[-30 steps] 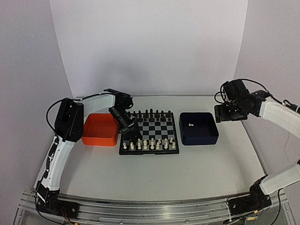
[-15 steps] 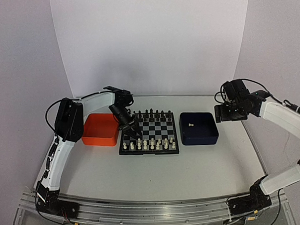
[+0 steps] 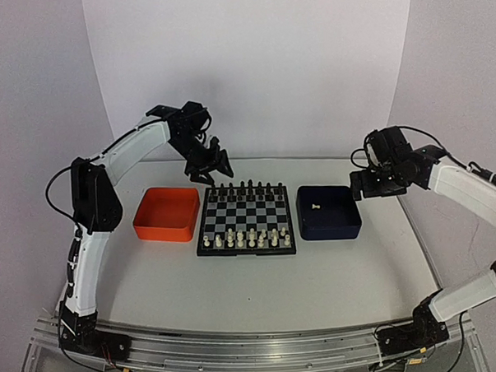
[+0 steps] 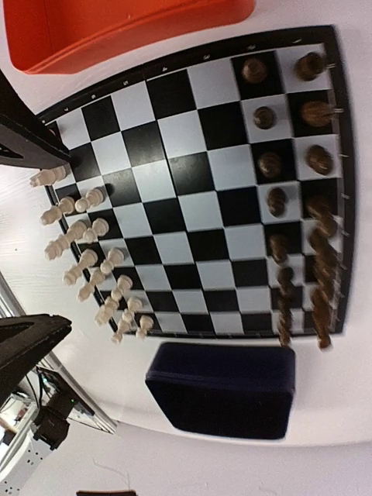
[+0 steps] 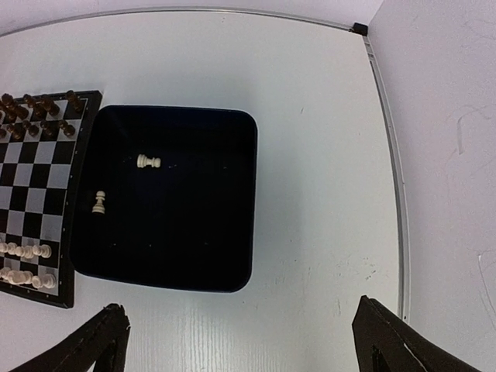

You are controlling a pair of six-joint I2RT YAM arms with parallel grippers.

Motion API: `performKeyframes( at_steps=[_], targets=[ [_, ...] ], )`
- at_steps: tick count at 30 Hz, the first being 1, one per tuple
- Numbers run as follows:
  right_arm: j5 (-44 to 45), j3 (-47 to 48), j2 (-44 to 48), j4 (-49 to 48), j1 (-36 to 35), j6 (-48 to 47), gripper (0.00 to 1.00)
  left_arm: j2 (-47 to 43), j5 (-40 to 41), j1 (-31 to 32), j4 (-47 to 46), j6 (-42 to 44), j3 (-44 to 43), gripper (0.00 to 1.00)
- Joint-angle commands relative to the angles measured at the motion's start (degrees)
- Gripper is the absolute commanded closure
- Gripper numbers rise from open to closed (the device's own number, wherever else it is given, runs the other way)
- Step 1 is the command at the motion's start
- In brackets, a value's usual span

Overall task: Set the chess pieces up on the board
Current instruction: Pick up the chess piece from the storage box.

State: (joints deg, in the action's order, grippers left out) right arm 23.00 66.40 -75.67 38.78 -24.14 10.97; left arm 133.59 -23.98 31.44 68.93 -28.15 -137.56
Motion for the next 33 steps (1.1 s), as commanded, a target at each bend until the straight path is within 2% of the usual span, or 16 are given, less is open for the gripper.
performKeyframes(
  at_steps=[1, 4, 5, 7, 12, 16, 19, 23, 27, 33],
  targets=[
    [-6.7, 5.1, -3.3, -0.2, 0.5, -3.4, 0.02, -19.7, 8.5, -0.2, -19.1, 3.7, 9.0, 0.23],
    [-10.0, 7.2, -6.2, -0.4, 1.3, -5.3, 0.02, -28.8, 12.2, -0.2, -31.2, 5.8, 19.6, 0.02],
    [-11.9, 7.9, -7.4, -0.6, 1.9, -6.6, 0.02, -31.1, 13.5, -0.2, -33.7, 6.5, 22.3, 0.01],
    [-16.0, 9.5, -9.8, -0.8, 3.3, -8.7, 0.02, -34.5, 16.3, -0.3, -37.8, 7.7, 26.5, 0.00],
    [-33.5, 11.9, -16.1, -1.4, 8.3, -21.9, 0.03, -38.9, 22.0, -0.2, -46.8, 10.9, 35.5, 0.00],
    [-39.8, 14.5, -20.3, -1.3, 10.3, -31.1, 0.03, -40.0, 25.6, -0.3, -52.5, 12.1, 41.0, 0.00],
    [-44.3, 16.3, -23.5, -1.3, 12.8, -35.4, 0.03, -38.6, 30.1, -0.3, -53.5, 11.7, 41.4, 0.00],
    [-45.7, 17.0, -27.5, -1.0, 14.4, -43.6, 0.02, -37.7, 33.3, -0.3, -57.5, 9.6, 43.4, 0.00],
    [-44.8, 18.7, -31.3, -0.4, 14.7, -48.1, 0.02, -36.9, 40.5, -0.3, -59.4, 7.2, 44.2, 0.00],
    [-43.9, 22.1, -37.1, 0.0, 14.7, -54.2, 0.02, -33.9, 47.7, -0.3, -68.6, 9.9, 45.1, 0.00]
  ],
)
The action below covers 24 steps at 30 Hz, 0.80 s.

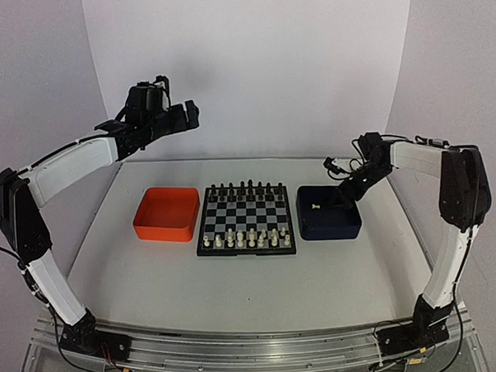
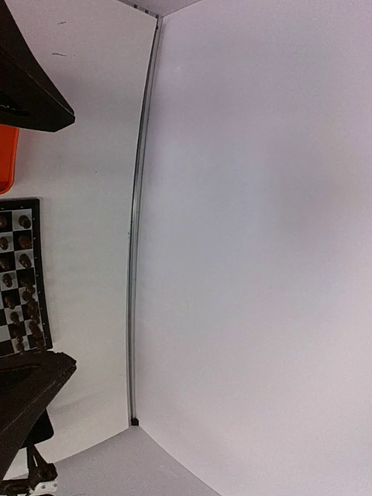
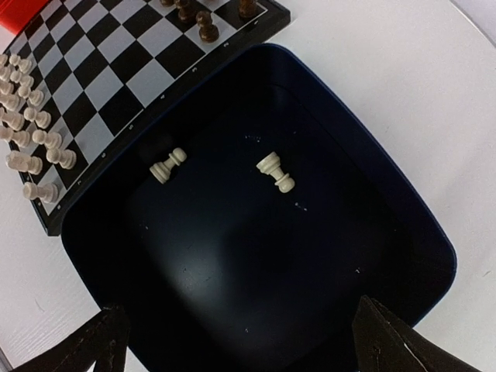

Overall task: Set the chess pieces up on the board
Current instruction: Pick up the chess piece from the storage box.

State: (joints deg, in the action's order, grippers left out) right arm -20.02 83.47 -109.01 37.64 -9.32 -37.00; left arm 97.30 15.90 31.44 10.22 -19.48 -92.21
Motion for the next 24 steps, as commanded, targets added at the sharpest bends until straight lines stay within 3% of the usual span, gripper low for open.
performKeyframes(
  at_steps=[1, 5, 13, 19, 24],
  targets=[
    [-0.2, 6.1, -4.9, 1.4, -0.1, -6.9, 0.02, 3.3, 8.1, -0.3, -12.4, 2.1, -0.4, 0.00],
    [1.6, 10.0, -9.2, 2.0, -0.1, -10.1, 0.02, 9.2, 10.7, -0.3, -16.1, 3.2, -4.1, 0.00],
    [-1.2, 15.6, -14.0, 3.2, -0.2, -12.7, 0.02, 19.1, 8.6, -0.3, -11.6, 3.2, -16.5, 0.00],
    [-7.4, 15.1, -13.1, 5.1, -1.1, 0.4, 0.07, 18.6, 7.9, -0.3, -11.3, 2.2, -15.6, 0.00],
    [0.8, 12.6, -12.2, 5.5, -5.2, 6.4, 0.06, 18.8, 7.6, -0.4, -10.6, 2.5, -15.2, 0.00]
  ],
)
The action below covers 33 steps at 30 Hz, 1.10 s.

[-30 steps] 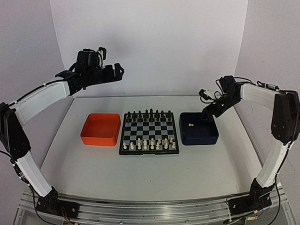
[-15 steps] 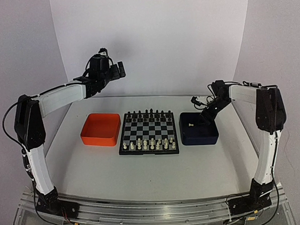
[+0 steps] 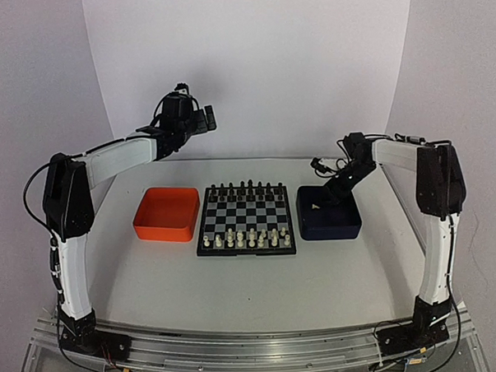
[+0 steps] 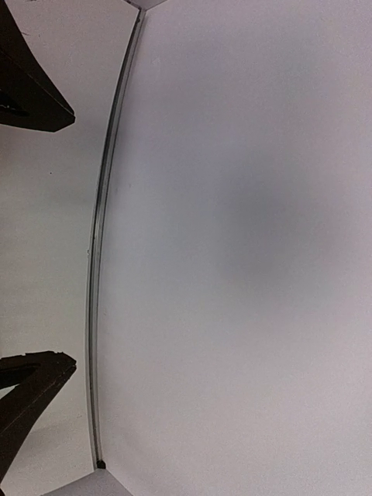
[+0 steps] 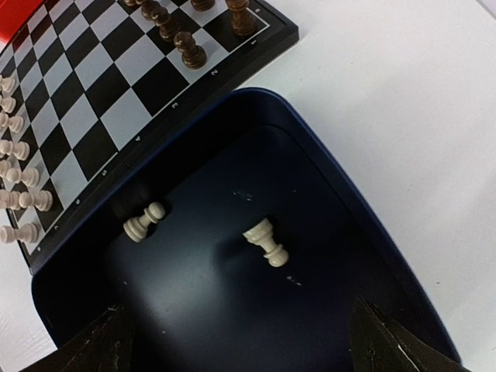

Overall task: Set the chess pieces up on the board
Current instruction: Pick up the chess piece from the storage box.

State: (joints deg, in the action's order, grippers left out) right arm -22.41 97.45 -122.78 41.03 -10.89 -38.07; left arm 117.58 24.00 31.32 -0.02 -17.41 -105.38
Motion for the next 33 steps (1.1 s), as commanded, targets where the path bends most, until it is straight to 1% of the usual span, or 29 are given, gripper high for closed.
performKeyframes(
  at_steps=[1, 5, 9, 14, 20, 25, 29, 33],
  targets=[
    [4.7, -1.6, 1.5, 2.1, -4.0, 8.9, 0.07, -1.2, -0.6, -0.3, -0.3, 0.6, -2.5, 0.00],
    [6.2, -2.0, 2.0, 2.6, -4.3, 16.2, 0.09, -0.5, -1.0, -0.3, 1.6, 1.0, -3.3, 0.00],
    [2.8, -3.0, 2.3, 2.7, -4.3, 19.4, 0.15, -0.1, -1.3, -0.3, 2.3, 1.3, -3.6, 0.00],
    [3.6, -2.8, 0.6, 3.0, -4.3, 18.4, 0.16, 0.2, -2.1, -0.3, 3.1, 1.3, -4.0, 0.00],
    [0.5, -0.9, -1.1, 3.0, -4.4, 17.3, 0.17, 0.2, -2.9, -0.3, 3.4, 0.4, -3.9, 0.00],
    [0.1, -0.2, -2.3, 3.0, -5.1, 17.3, 0.18, 0.0, -2.8, -0.3, 3.6, 0.2, -3.5, 0.00],
    [2.4, 0.7, -3.2, 2.9, -5.6, 16.4, 0.18, 0.1, -3.1, -0.3, 3.9, 0.3, -3.7, 0.00],
    [2.3, 1.7, -3.6, 3.0, -5.7, 16.8, 0.18, 0.0, -3.0, -0.3, 4.7, 0.4, -3.8, 0.00]
  ],
)
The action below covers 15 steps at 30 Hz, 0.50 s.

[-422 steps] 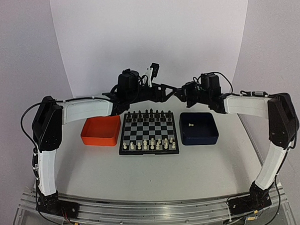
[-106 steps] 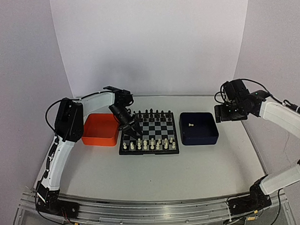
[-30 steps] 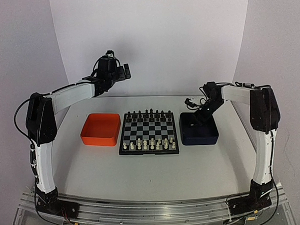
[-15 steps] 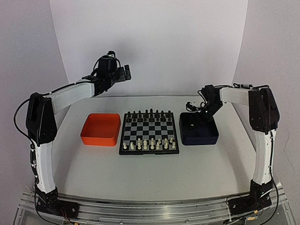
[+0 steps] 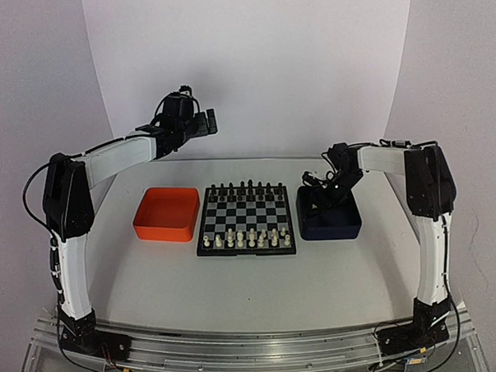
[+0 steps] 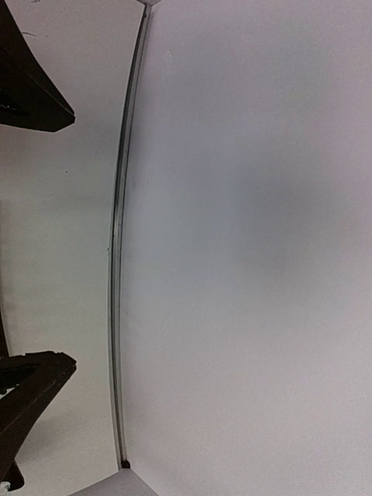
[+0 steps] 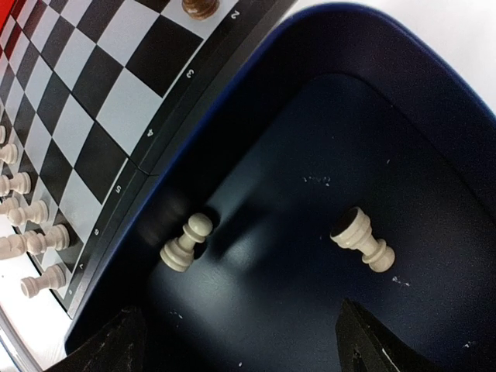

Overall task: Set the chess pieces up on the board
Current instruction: Pick up the chess piece from the storage box.

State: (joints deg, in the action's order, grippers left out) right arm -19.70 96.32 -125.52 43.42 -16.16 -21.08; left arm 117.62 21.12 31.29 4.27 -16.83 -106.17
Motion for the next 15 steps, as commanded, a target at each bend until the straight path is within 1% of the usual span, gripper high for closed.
performKeyframes(
  at_steps=[1, 15],
  targets=[
    [-1.0, 2.7, -0.8, 0.6, -0.6, 0.0, 0.18, -0.2, -0.1, -0.3, 0.6, -0.1, -3.0, 0.00],
    [1.8, 2.0, -2.2, -0.4, -3.0, -1.0, 0.18, 0.3, -0.8, -0.4, 2.0, 1.4, -3.9, 0.00]
  ],
)
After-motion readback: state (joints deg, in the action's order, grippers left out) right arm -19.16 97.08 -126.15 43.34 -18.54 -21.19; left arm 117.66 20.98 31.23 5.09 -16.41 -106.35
